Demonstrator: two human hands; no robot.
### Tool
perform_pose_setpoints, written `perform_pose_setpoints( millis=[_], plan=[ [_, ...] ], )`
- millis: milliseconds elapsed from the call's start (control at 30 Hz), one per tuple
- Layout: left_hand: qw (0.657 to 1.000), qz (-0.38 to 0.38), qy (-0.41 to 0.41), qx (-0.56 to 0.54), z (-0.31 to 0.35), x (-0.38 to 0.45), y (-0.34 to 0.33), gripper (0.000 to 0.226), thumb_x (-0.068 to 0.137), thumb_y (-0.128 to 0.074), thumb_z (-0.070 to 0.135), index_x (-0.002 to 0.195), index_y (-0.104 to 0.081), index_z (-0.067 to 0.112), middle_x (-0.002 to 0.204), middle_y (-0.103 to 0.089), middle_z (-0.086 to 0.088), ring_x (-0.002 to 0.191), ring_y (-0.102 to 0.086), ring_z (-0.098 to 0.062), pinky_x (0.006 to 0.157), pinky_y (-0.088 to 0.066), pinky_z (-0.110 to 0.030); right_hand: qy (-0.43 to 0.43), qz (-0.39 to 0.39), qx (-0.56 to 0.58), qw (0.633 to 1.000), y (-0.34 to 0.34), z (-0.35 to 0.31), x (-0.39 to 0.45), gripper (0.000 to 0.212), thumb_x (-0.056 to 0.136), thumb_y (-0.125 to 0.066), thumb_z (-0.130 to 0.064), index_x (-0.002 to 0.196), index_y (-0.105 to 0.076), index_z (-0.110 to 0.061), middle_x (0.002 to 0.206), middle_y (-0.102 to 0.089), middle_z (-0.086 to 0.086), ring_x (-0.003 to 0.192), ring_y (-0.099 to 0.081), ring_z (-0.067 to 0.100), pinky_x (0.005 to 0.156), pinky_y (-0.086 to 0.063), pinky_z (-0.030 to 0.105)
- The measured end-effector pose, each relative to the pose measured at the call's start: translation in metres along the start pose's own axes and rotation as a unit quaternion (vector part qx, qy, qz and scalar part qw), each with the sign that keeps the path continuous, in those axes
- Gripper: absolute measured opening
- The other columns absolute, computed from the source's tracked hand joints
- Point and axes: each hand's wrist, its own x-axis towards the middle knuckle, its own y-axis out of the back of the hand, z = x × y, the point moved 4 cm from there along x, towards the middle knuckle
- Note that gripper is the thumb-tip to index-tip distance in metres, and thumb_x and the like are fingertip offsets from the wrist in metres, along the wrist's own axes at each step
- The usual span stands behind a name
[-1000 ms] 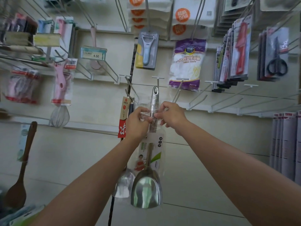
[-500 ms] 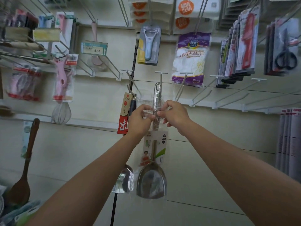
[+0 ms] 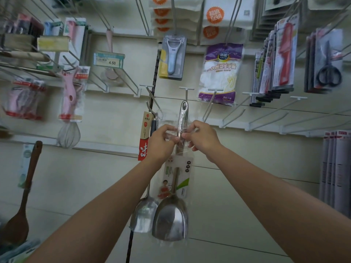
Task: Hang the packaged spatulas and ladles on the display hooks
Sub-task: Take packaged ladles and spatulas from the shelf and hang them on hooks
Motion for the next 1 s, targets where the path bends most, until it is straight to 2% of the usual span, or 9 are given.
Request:
perform_pose_setpoints(
  millis=[133,267,333,433,533,667,800,867,1000],
  plan=[
    [1.0,-0.012,0.017,0.007,-0.004,0.0,-0.003,0.018,0.086,-0.063,0.011,0.098,-0.059,0.023,0.075,-0.062,-0.004,0.079,-0.059,-0.019,0.072,-0.046,-0.026,-0.012,-0.001,-0.006,1.0,0.0,0.002,0.002,0.028,0.084,-0.065,-0.006,0.064,-0.048,-0.015,0.079,-0.06,0.002,0.05,-0.051,0.012,0.043,-0.042,0.021],
    [0.998,-0.02,0.055,0.034,-0.011,0.001,-0.01,0.019,0.087,-0.062,0.015,0.105,-0.058,0.022,0.085,-0.065,-0.012,0.086,-0.061,-0.023,0.083,-0.047,-0.035,-0.045,0.01,-0.018,0.999,-0.005,0.009,0.005,0.03,0.083,-0.066,-0.006,0.061,-0.047,-0.015,0.068,-0.058,0.006,0.051,-0.051,0.016,0.047,-0.044,0.025],
    [0.996,-0.028,0.07,0.054,-0.011,0.004,-0.015,0.023,0.089,-0.059,0.015,0.112,-0.055,0.019,0.091,-0.066,-0.011,0.087,-0.061,-0.022,0.079,-0.047,-0.033,-0.067,0.019,-0.02,0.997,-0.006,0.011,0.011,0.028,0.083,-0.065,-0.006,0.063,-0.047,-0.014,0.077,-0.062,0.012,0.059,-0.054,0.022,0.049,-0.045,0.027],
    [0.993,-0.032,0.086,0.08,-0.01,0.009,-0.02,0.027,0.09,-0.057,0.014,0.116,-0.053,0.018,0.09,-0.059,-0.001,0.072,-0.053,-0.01,0.066,-0.043,-0.025,-0.098,0.018,-0.038,0.994,-0.012,0.015,0.021,0.022,0.085,-0.061,-0.005,0.07,-0.046,-0.013,0.1,-0.065,0.021,0.069,-0.055,0.026,0.047,-0.044,0.027],
    [0.989,-0.049,0.102,0.099,-0.013,0.012,-0.022,0.036,0.089,-0.055,0.013,0.124,-0.052,0.018,0.095,-0.058,-0.003,0.07,-0.051,-0.014,0.073,-0.048,-0.032,-0.113,0.015,-0.04,0.993,-0.019,0.021,0.027,0.008,0.087,-0.059,-0.004,0.092,-0.054,-0.008,0.107,-0.064,0.022,0.071,-0.055,0.026,0.045,-0.043,0.027],
    [0.987,-0.045,0.103,0.112,-0.022,0.004,-0.022,0.053,0.088,-0.056,0.016,0.137,-0.038,0.024,0.122,-0.051,-0.018,0.088,-0.058,-0.026,0.073,-0.052,-0.033,-0.112,-0.027,0.004,0.993,-0.023,0.03,0.023,0.027,0.09,-0.056,-0.006,0.117,-0.051,-0.004,0.111,-0.063,0.021,0.073,-0.059,0.025,0.065,-0.057,0.032],
    [0.985,0.075,0.08,0.135,-0.019,-0.019,-0.029,0.055,0.085,-0.061,0.01,0.133,-0.034,0.017,0.135,-0.022,-0.014,0.118,-0.034,-0.026,0.087,-0.035,-0.024,-0.096,-0.056,0.079,0.991,-0.026,0.042,0.009,0.06,0.091,-0.057,-0.018,0.142,-0.026,-0.026,0.117,-0.061,0.015,0.083,-0.066,0.024,0.08,-0.058,0.039],
    [0.981,0.118,0.014,0.15,-0.012,-0.031,-0.038,0.042,0.085,-0.059,0.004,0.122,-0.04,0.009,0.13,-0.025,-0.012,0.111,-0.028,-0.017,0.085,-0.028,-0.017,-0.093,-0.051,0.076,0.991,-0.025,0.05,0.004,0.064,0.092,-0.056,-0.026,0.144,-0.02,-0.029,0.122,-0.057,0.012,0.093,-0.067,0.025,0.086,-0.056,0.041],
    [0.995,0.032,-0.009,0.094,-0.016,-0.043,-0.07,0.033,0.083,-0.044,-0.011,0.113,-0.046,0.002,0.12,-0.044,-0.015,0.099,-0.049,-0.02,0.085,-0.049,-0.033,-0.114,-0.047,0.068,0.99,-0.01,0.072,-0.01,0.055,0.095,-0.052,-0.027,0.143,-0.027,-0.016,0.125,-0.055,0.014,0.096,-0.062,0.024,0.077,-0.056,0.034]
  ],
)
